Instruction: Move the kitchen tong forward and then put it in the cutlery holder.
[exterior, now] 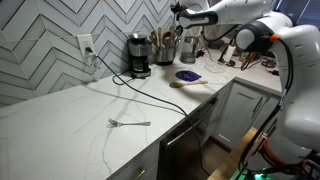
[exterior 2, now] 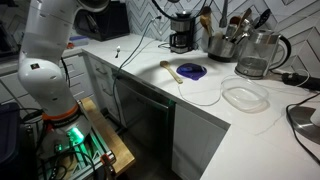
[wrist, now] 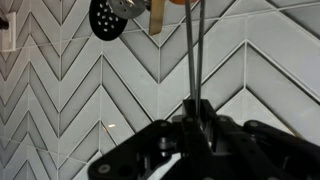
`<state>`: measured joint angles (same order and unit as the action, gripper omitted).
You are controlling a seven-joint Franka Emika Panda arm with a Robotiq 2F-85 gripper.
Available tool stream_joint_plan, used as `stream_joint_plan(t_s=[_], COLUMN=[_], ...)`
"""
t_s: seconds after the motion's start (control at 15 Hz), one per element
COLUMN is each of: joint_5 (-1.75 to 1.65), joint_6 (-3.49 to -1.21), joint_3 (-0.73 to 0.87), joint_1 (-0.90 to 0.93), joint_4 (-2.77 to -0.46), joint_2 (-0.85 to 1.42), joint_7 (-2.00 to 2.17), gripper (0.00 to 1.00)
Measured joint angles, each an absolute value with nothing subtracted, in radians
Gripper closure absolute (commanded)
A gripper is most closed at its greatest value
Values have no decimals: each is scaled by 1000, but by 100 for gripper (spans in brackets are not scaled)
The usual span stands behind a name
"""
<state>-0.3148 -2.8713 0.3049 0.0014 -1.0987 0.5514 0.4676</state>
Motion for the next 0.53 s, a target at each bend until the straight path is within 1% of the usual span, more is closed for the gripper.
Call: stream_joint_plan(t_s=[0.53], joint_5=[-315], joint_6=[-2871], joint_3=[359], joint_1=[5], joint_4=[-982], joint_2=[696], joint_7=[563], gripper=[97])
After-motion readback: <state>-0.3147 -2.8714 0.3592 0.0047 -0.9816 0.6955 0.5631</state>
